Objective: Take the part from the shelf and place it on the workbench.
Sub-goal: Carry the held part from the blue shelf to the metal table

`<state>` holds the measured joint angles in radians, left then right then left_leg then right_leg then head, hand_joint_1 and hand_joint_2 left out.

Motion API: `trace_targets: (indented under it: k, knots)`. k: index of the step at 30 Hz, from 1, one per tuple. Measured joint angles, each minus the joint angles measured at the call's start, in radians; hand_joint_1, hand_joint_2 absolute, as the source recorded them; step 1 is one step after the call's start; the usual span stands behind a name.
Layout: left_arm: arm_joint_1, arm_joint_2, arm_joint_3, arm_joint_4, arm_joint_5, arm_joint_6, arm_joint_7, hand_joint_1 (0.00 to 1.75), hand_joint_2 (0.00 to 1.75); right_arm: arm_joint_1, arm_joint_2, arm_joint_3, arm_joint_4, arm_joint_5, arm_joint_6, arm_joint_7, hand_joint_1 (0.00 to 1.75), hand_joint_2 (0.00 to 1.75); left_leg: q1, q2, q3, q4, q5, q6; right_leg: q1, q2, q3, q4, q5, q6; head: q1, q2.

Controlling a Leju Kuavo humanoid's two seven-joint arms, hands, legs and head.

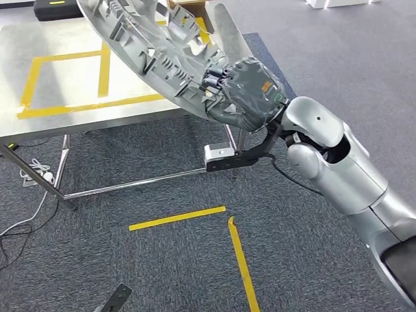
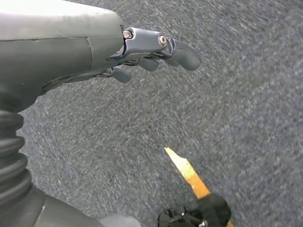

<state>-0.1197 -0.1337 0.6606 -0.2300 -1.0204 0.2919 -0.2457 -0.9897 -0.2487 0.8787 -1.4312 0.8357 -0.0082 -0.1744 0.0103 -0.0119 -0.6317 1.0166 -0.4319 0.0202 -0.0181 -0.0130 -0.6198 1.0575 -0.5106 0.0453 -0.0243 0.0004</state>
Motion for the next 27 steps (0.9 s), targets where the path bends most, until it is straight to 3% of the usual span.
trace_targets:
  k: [3,4,5,7,9,11,13,15,17,19,20,21,24,25,27]
  knots:
    - [-0.001,0.001,0.001,0.0,0.0,0.001,0.0,0.0,1.75,0.004,0.0,-0.001,0.001,0.0,0.0,0.0,1.75,1.75,-0.001,-0.013,0.002,-0.001,0.0,0.009,0.0,0.01,-0.093,0.186,-0.08,0.002,0.006,0.0]
    - [-0.001,0.0,0.001,0.0,0.0,0.0,0.0,0.0,1.75,0.007,0.0,0.0,0.001,0.0,0.0,0.0,1.75,1.75,-0.001,-0.02,0.002,-0.001,0.0,0.01,0.0,0.011,-0.115,0.226,-0.086,0.002,0.006,0.0]
    - [0.0,0.0,0.001,0.0,0.0,-0.001,0.0,0.0,1.75,0.01,0.0,0.0,0.002,0.0,0.0,0.0,1.75,1.75,-0.002,-0.028,0.002,0.0,-0.001,0.01,0.0,0.011,-0.122,0.231,-0.074,0.002,0.006,0.0]
    - [-0.001,-0.001,0.001,0.0,-0.001,-0.003,-0.002,0.0,1.75,0.013,0.0,0.0,0.002,0.001,0.0,0.0,1.75,1.75,-0.001,-0.049,0.003,0.004,-0.002,0.008,-0.002,0.023,-0.082,0.133,-0.005,-0.002,0.007,0.0]
    - [-0.001,-0.001,0.001,0.0,-0.001,-0.007,-0.006,0.0,1.75,0.013,-0.001,-0.002,0.002,0.001,0.0,0.0,1.75,1.75,-0.002,-0.068,-0.002,0.01,-0.004,0.003,-0.006,0.064,-0.022,0.01,0.041,-0.008,0.005,0.0]
    - [-0.001,-0.001,0.001,0.0,-0.001,-0.015,-0.01,0.0,1.75,0.014,-0.001,-0.004,0.002,0.002,0.0,0.0,1.75,1.75,0.002,-0.084,-0.012,0.012,-0.001,-0.008,-0.007,0.087,0.003,-0.033,0.042,-0.012,0.004,0.0]
    - [0.001,0.0,0.002,0.0,-0.001,-0.022,-0.015,0.0,1.75,0.014,-0.001,-0.005,0.002,0.004,0.001,-0.001,1.75,1.75,0.006,-0.096,-0.017,0.011,0.001,-0.02,-0.005,0.069,0.007,-0.038,0.043,-0.018,0.004,0.0]
    - [0.003,0.0,0.002,0.0,-0.001,-0.027,-0.02,0.0,1.75,0.014,-0.001,-0.006,0.002,0.005,0.001,-0.001,1.75,1.75,0.004,-0.063,-0.032,0.044,-0.019,-0.033,-0.008,0.047,0.015,-0.045,0.045,-0.029,0.0,0.0]
    - [0.002,0.0,0.002,0.0,-0.001,-0.03,-0.023,0.0,1.75,0.014,-0.001,-0.007,0.002,0.005,0.002,0.0,1.75,1.75,0.003,-0.013,-0.081,0.151,-0.073,-0.043,-0.008,0.027,0.02,-0.047,0.043,-0.037,-0.005,0.0]
    - [0.001,0.0,0.002,0.0,-0.001,-0.033,-0.024,0.0,1.75,0.015,-0.001,-0.005,0.002,0.006,0.004,-0.001,1.75,1.75,0.007,0.001,-0.134,0.265,-0.112,-0.049,-0.007,0.01,0.022,-0.046,0.041,-0.04,-0.005,0.0]
    - [0.002,0.0,0.002,0.0,-0.001,-0.034,-0.024,0.0,1.75,0.015,-0.001,-0.004,0.002,0.006,0.005,-0.002,1.75,1.75,0.008,0.003,-0.142,0.281,-0.108,-0.05,-0.007,0.003,0.024,-0.046,0.039,-0.039,-0.005,0.0]
    - [0.003,0.001,0.002,0.0,-0.001,-0.035,-0.024,0.0,1.75,0.015,-0.001,-0.004,0.002,0.005,0.007,-0.003,1.75,1.75,0.008,0.005,-0.13,0.257,-0.085,-0.05,-0.007,-0.002,0.026,-0.046,0.038,-0.038,-0.005,0.0]
    - [0.002,0.005,0.002,0.0,-0.001,-0.036,-0.024,0.0,1.75,0.015,-0.001,-0.004,0.003,0.005,0.009,-0.005,1.75,1.75,0.004,0.024,-0.036,0.069,-0.002,-0.04,-0.004,-0.014,0.032,-0.044,0.031,-0.029,-0.005,0.0]
    - [0.001,0.005,0.002,0.0,-0.001,-0.037,-0.025,0.0,1.75,0.014,-0.001,-0.004,0.003,0.005,0.01,-0.006,1.75,1.75,0.0,0.03,-0.018,0.031,0.006,-0.035,-0.002,-0.017,0.032,-0.044,0.029,-0.025,-0.005,0.0]
    - [0.0,0.006,0.002,0.0,-0.001,-0.049,-0.025,0.0,1.75,0.014,-0.001,-0.004,0.003,0.002,0.015,-0.009,1.75,1.75,-0.006,0.03,-0.012,0.013,-0.001,-0.024,0.001,-0.023,0.031,-0.045,0.027,-0.014,-0.004,0.0]
